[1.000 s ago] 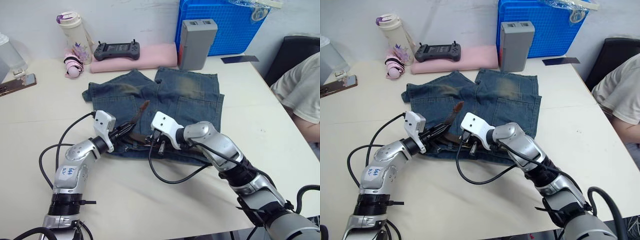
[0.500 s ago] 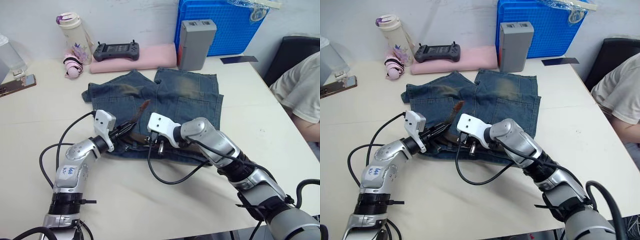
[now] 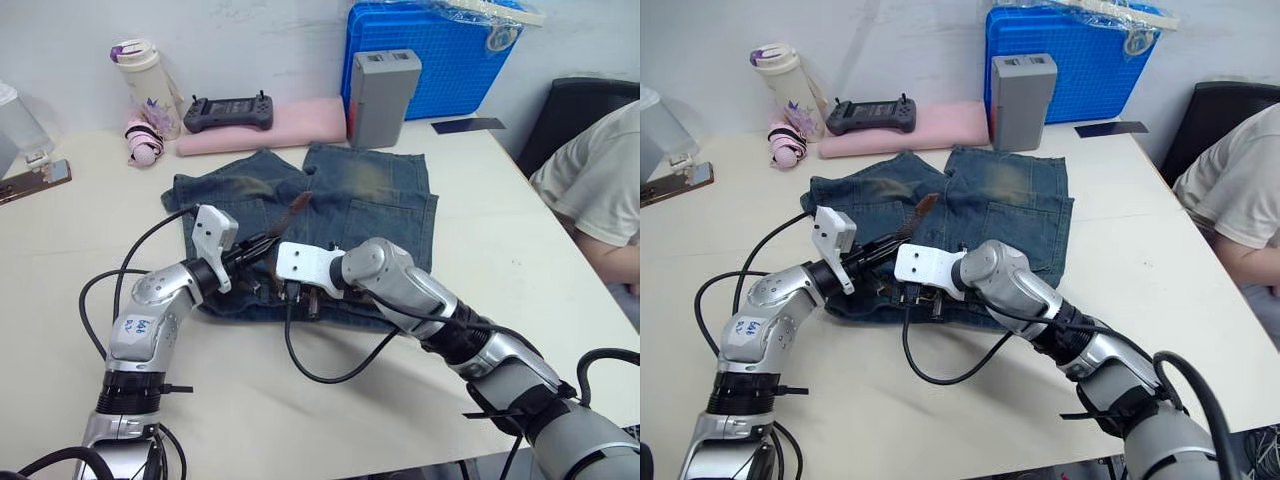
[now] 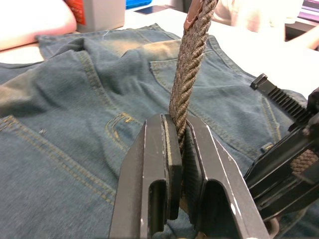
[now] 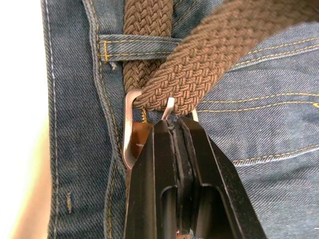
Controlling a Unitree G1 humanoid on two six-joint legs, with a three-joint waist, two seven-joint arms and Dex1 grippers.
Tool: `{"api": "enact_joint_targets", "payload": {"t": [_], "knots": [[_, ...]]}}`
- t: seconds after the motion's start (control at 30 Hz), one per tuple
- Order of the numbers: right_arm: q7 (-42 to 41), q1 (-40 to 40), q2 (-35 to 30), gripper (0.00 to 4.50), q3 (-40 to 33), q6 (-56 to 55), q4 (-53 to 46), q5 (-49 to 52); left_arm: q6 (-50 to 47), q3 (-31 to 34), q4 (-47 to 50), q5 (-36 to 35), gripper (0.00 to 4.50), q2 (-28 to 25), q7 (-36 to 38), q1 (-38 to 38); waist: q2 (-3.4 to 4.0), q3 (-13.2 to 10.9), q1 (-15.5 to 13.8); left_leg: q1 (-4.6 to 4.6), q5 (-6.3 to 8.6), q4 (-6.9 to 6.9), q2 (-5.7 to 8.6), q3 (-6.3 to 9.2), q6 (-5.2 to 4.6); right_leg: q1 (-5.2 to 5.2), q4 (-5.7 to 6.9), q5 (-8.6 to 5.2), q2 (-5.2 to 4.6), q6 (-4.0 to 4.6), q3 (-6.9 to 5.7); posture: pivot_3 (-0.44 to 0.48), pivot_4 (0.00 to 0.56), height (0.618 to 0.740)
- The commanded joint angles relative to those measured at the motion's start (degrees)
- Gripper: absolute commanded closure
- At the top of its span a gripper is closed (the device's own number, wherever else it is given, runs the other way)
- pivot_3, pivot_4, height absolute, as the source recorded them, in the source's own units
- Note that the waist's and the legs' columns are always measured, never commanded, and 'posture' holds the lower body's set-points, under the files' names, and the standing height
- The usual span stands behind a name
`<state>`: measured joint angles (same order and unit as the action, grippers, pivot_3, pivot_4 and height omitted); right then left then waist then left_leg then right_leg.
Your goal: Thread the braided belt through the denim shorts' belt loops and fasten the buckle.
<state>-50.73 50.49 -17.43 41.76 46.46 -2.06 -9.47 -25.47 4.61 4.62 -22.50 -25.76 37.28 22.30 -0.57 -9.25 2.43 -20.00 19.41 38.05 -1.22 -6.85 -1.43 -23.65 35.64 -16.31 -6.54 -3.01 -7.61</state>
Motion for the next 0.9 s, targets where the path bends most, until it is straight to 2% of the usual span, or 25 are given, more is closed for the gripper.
{"api": "enact_joint_targets", "payload": {"t": [0.03, 0.47, 0.63, 0.9], "knots": [[-5.80, -6.27, 0.36, 4.47, 11.42, 1.72, 5.84, -0.22, -0.61, 0.66, 3.97, -2.12, 4.08, -1.38, 2.06, 2.56, 0.06, 0.26, 0.09, 0.00, 0.01, -0.01, 0.00, 0.00, 0.02, 0.00, 0.01, 0.00, 0.00, 0.00, 0.00, 0.000, 0.150, 0.728], [-12.89, -5.68, 3.02, 4.47, 11.76, -6.79, 15.39, -5.78, -9.36, -1.52, 1.89, -8.81, 4.08, -7.87, 17.89, 17.63, 0.08, 0.34, 0.78, 0.16, 0.05, -0.06, -0.02, 0.01, 0.10, 0.09, -0.01, -0.03, 0.04, 0.04, 0.00, 0.000, 0.150, 0.728], [-13.77, -5.89, 4.71, 4.47, 10.66, -8.78, 18.87, -7.68, -12.64, -2.82, 2.42, -10.75, 4.08, -7.58, 22.41, 21.78, 0.11, 0.38, 0.81, 0.51, 0.12, -0.13, -0.02, 0.00, 0.22, 0.32, 0.00, -0.05, 0.04, 0.06, 0.06, 0.000, 0.150, 0.728], [-14.97, -6.63, 6.98, 4.47, 9.54, -10.84, 24.32, -9.60, -16.58, -4.00, 2.89, -13.01, 4.08, -4.16, 25.84, 27.25, 0.19, 0.47, 0.74, 0.70, 0.22, -0.16, -0.08, -0.02, 0.63, 0.35, 0.20, -0.21, 0.09, 0.27, 0.10, 0.000, 0.150, 0.728]]}}
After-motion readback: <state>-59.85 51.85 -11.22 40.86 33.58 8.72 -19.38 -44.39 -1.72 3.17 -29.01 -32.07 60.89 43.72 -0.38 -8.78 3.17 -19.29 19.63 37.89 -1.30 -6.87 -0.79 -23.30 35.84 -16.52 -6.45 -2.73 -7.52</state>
